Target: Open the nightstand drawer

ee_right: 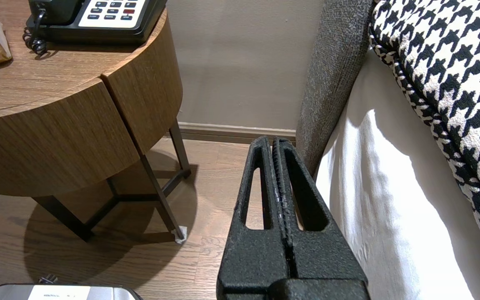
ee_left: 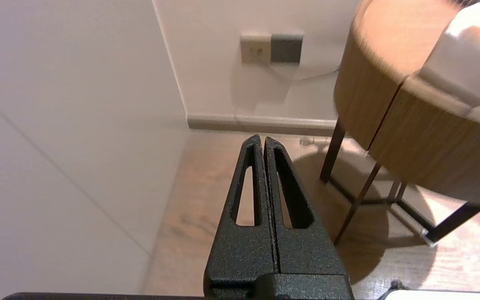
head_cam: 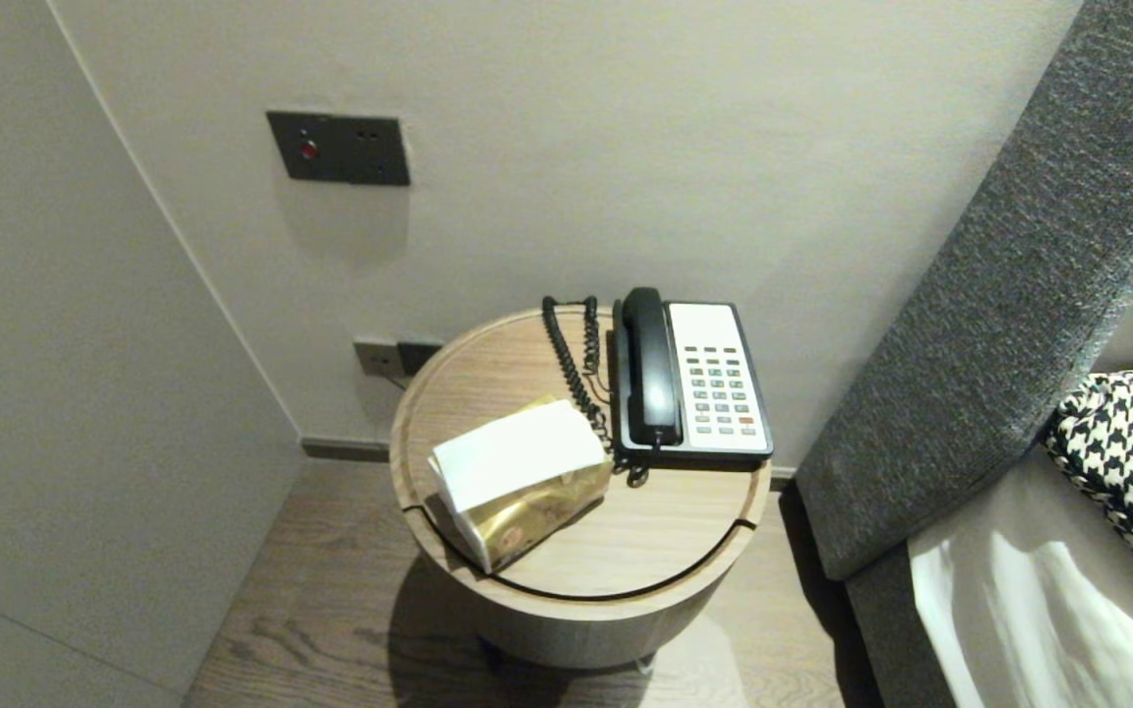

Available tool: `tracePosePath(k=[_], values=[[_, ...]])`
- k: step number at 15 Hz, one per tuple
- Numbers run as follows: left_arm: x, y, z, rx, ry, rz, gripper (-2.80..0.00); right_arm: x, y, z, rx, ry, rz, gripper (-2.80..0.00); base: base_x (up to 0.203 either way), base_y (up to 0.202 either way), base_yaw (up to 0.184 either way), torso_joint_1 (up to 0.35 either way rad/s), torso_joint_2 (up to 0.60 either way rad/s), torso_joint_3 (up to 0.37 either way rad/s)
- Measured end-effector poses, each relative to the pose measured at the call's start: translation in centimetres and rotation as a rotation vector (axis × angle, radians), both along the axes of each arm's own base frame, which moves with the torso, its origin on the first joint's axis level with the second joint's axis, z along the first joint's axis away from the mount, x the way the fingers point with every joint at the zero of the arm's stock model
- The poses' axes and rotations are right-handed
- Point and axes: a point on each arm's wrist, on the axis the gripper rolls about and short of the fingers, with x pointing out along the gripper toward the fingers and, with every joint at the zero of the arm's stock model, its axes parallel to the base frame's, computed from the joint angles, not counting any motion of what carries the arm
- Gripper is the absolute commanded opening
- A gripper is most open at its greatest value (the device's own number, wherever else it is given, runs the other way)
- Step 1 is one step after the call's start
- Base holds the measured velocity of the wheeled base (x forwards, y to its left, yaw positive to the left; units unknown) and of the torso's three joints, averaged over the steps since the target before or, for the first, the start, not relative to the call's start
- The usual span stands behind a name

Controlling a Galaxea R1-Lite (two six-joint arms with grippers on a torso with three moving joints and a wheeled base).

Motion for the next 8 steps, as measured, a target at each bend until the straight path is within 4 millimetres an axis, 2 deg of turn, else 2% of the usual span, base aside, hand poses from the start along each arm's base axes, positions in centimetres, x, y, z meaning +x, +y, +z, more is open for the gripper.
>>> tracePosePath(k=[3, 5, 8], values=[[0.0, -0.1, 5.5, 0.012, 0.027, -0.054, -2.8, 0.0, 0.0, 0.0, -0.001, 0.0, 0.0, -2.8, 0.0, 0.0, 0.0, 0.0, 0.0, 0.0], [1.4, -0.2, 8.9, 0.008, 0.1, -0.116, -2.8, 0.0, 0.0, 0.0, 0.0, 0.0, 0.0, -2.8, 0.0, 0.0, 0.0, 0.0, 0.0, 0.0], [4.4, -0.5, 12.2, -0.017, 0.239, -0.258, -2.8, 0.0, 0.0, 0.0, 0.0, 0.0, 0.0, -2.8, 0.0, 0.0, 0.0, 0.0, 0.0, 0.0]])
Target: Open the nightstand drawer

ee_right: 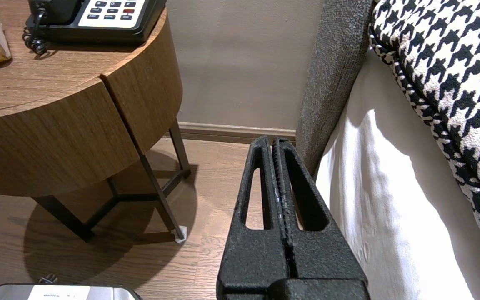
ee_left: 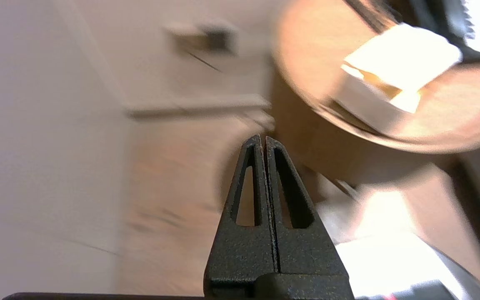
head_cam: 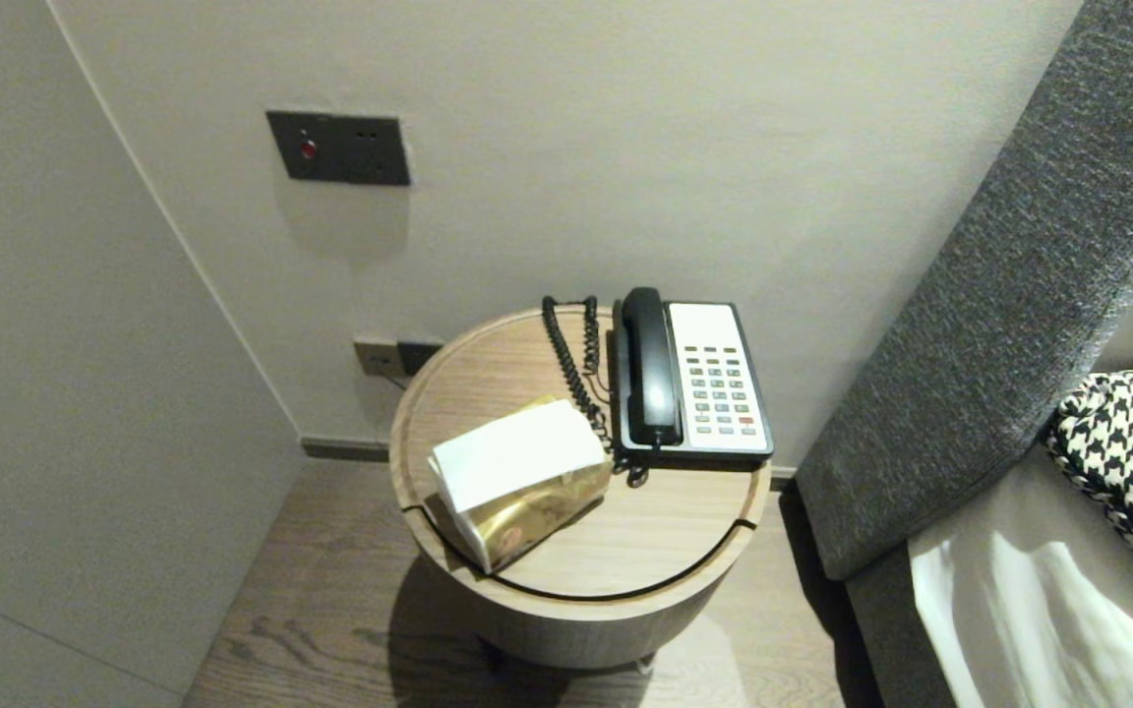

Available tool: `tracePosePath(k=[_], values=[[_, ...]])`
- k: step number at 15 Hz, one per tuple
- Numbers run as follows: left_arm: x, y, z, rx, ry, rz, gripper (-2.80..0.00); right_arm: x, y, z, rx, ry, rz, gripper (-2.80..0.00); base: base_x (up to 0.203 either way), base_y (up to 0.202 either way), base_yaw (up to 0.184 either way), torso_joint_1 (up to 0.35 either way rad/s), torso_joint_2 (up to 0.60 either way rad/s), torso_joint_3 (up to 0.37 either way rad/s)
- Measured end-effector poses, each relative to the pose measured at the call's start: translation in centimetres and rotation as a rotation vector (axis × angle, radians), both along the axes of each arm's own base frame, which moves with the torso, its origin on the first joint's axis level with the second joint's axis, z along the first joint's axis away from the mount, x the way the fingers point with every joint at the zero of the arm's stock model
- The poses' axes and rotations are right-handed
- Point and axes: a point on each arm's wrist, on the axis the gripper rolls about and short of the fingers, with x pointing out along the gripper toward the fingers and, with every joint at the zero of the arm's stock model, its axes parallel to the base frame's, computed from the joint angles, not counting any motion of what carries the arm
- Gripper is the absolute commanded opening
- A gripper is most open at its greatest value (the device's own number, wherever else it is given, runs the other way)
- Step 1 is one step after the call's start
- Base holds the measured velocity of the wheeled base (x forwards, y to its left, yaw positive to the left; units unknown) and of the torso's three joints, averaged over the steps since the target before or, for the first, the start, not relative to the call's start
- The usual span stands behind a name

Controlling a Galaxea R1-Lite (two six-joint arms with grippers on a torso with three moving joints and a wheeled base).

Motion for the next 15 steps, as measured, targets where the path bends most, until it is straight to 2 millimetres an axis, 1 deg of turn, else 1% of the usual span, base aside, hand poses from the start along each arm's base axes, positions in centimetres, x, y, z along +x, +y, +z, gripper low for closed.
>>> tracePosePath(k=[2, 4, 6, 8, 11, 15], values=[[2.1, -0.2, 1.3, -0.032, 0.126, -0.113, -2.8, 0.0, 0.0, 0.0, 0.0, 0.0, 0.0, -2.8, 0.0, 0.0, 0.0, 0.0, 0.0, 0.0], [4.5, -0.7, 2.0, -0.059, 0.255, -0.224, -2.8, 0.0, 0.0, 0.0, 0.0, 0.0, 0.0, -2.8, 0.0, 0.0, 0.0, 0.0, 0.0, 0.0], [7.2, -2.0, 2.3, -0.072, 0.367, -0.316, -2.8, 0.0, 0.0, 0.0, 0.0, 0.0, 0.0, -2.8, 0.0, 0.0, 0.0, 0.0, 0.0, 0.0], [9.8, -3.8, 2.0, -0.053, 0.452, -0.353, -2.8, 0.0, 0.0, 0.0, 0.0, 0.0, 0.0, -2.8, 0.0, 0.0, 0.0, 0.0, 0.0, 0.0], [13.4, -7.4, 0.9, -0.004, 0.489, -0.366, -2.8, 0.0, 0.0, 0.0, 0.0, 0.0, 0.0, -2.8, 0.0, 0.0, 0.0, 0.0, 0.0, 0.0], [16.7, -11.7, -1.0, 0.031, 0.523, -0.408, -2.8, 0.0, 0.0, 0.0, 0.0, 0.0, 0.0, -2.8, 0.0, 0.0, 0.0, 0.0, 0.0, 0.0]])
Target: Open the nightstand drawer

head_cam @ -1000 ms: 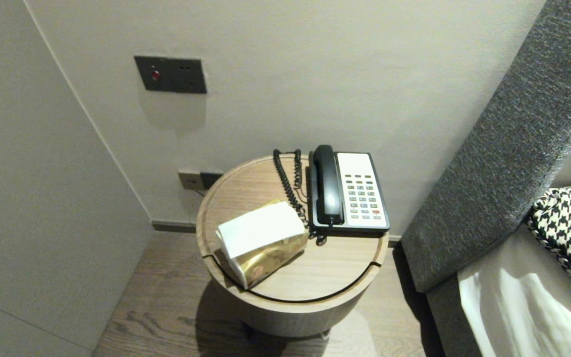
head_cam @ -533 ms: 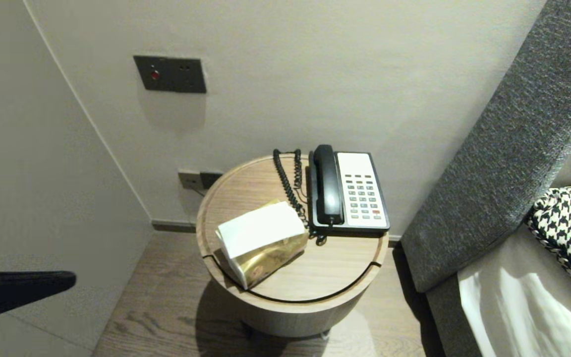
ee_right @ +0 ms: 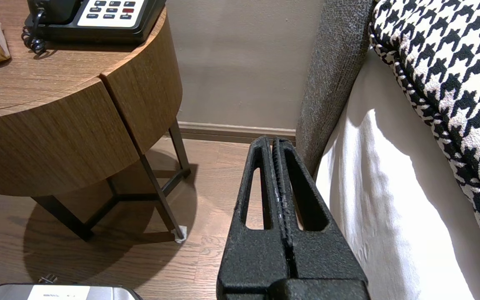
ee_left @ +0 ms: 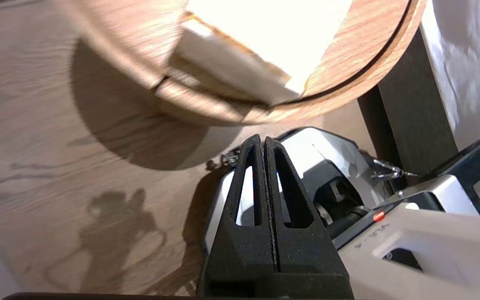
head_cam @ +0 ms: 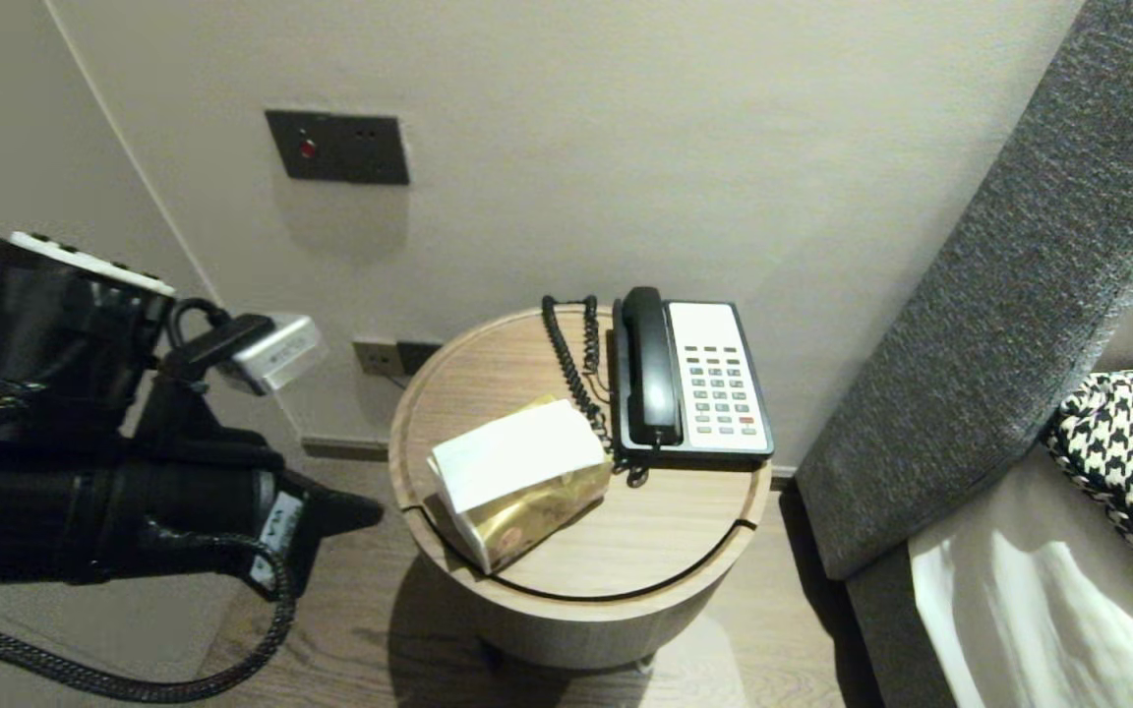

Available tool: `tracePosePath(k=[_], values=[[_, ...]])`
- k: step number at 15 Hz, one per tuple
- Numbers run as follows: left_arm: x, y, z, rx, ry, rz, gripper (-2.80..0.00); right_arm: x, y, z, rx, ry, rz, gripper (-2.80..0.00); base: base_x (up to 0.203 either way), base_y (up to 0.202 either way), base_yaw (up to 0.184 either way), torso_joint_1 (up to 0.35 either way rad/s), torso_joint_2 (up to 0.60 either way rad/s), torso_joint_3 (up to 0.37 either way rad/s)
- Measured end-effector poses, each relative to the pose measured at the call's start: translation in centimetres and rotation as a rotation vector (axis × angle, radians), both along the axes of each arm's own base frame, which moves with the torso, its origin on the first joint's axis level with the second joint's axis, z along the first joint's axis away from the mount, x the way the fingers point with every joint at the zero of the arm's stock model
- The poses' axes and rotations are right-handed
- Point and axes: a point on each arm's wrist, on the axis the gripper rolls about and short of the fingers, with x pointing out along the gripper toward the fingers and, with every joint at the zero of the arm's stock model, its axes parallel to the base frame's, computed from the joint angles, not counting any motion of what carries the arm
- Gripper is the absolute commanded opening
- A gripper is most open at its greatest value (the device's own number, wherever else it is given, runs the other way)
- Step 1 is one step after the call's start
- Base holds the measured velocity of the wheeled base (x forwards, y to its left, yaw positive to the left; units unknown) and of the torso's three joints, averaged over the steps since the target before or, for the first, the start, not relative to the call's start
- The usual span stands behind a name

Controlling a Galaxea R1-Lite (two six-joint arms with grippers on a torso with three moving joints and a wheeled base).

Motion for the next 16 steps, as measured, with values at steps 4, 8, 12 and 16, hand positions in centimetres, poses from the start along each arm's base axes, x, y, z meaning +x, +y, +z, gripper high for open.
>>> tracePosePath(k=[4, 8, 12, 16], values=[[1.6, -4.2, -1.9, -0.009, 0.023, -0.051, -2.8, 0.0, 0.0, 0.0, 0.0, 0.0, 0.0, -2.8, 0.0, 0.0, 0.0, 0.0, 0.0, 0.0], [1.2, -8.3, -3.8, 0.039, -0.01, -0.108, -2.8, 0.0, 0.0, 0.0, 0.0, 0.0, 0.0, -2.8, 0.0, 0.0, 0.0, 0.0, 0.0, 0.0], [1.3, -10.3, -5.2, 0.048, 0.003, -0.143, -2.8, 0.0, 0.0, 0.0, 0.0, 0.0, 0.0, -2.8, 0.0, 0.0, 0.0, 0.0, 0.0, 0.0], [1.6, -11.5, -6.9, 0.058, 0.011, -0.159, -2.8, 0.0, 0.0, 0.0, 0.0, 0.0, 0.0, -2.8, 0.0, 0.0, 0.0, 0.0, 0.0, 0.0]])
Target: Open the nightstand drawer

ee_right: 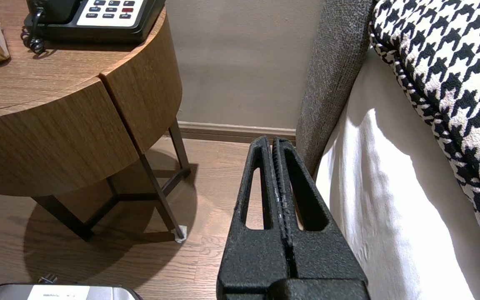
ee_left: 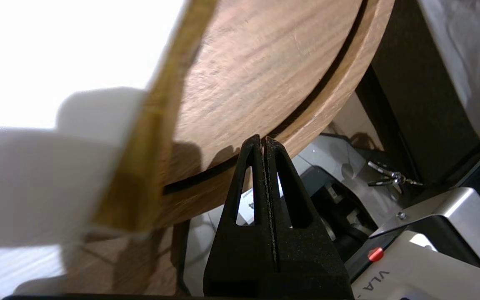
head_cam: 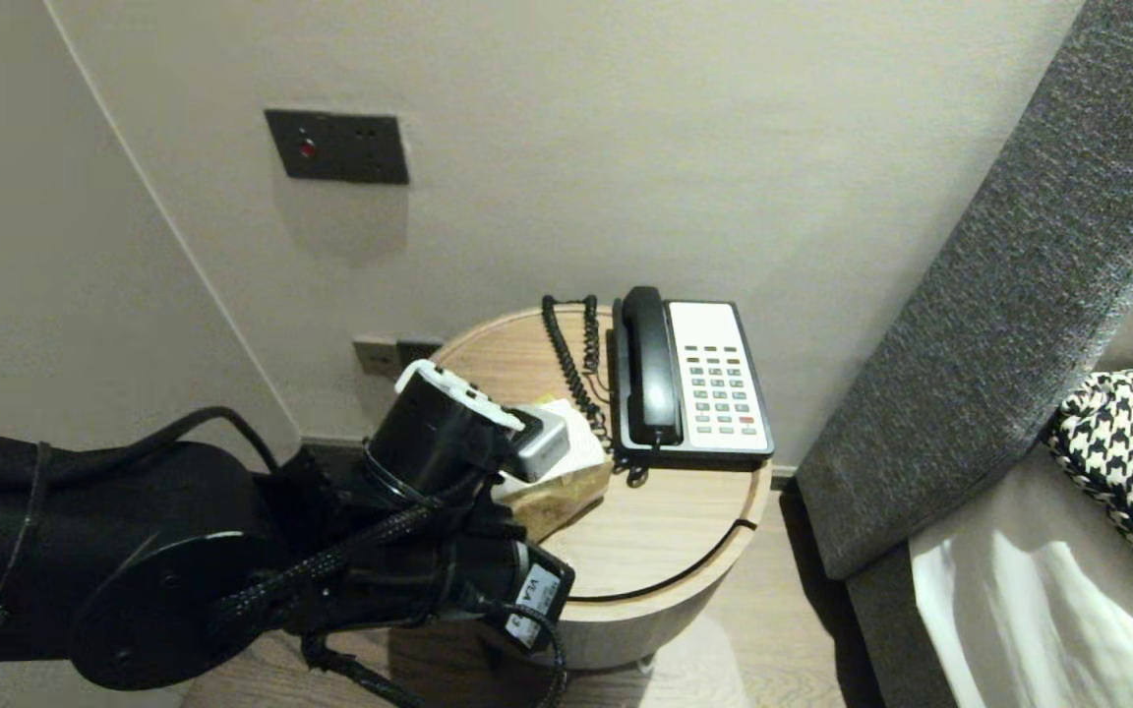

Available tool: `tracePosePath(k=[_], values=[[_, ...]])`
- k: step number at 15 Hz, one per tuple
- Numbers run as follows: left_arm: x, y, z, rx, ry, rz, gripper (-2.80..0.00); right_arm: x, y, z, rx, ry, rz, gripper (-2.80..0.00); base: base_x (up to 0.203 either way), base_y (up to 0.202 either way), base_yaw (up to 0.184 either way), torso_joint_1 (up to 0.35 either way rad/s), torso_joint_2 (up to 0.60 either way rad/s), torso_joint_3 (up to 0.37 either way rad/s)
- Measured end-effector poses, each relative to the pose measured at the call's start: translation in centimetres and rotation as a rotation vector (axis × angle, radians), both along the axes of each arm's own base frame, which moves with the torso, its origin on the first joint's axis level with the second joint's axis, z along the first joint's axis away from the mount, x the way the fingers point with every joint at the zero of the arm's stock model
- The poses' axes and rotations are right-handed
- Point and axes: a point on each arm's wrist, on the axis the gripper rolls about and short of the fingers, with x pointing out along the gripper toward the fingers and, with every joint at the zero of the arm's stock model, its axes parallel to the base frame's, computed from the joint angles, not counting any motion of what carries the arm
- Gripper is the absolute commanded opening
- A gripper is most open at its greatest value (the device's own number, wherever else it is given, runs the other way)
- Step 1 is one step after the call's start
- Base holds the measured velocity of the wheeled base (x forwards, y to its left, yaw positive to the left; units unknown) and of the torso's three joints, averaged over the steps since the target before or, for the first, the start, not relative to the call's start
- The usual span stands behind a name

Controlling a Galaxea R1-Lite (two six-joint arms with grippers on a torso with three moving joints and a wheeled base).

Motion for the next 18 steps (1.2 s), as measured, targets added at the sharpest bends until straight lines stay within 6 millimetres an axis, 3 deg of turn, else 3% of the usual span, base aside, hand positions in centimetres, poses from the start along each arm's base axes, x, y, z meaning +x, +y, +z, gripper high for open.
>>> tracePosePath(k=[9, 18], values=[[1.0, -2.0, -1.9, -0.018, -0.067, 0.033, -2.8, 0.0, 0.0, 0.0, 0.0, 0.0, 0.0, -2.8, 0.0, 0.0, 0.0, 0.0, 0.0, 0.0], [0.4, -2.3, -3.5, 0.014, -0.045, 0.018, -2.8, 0.0, 0.0, 0.0, 0.0, 0.0, 0.0, -2.8, 0.0, 0.0, 0.0, 0.0, 0.0, 0.0]])
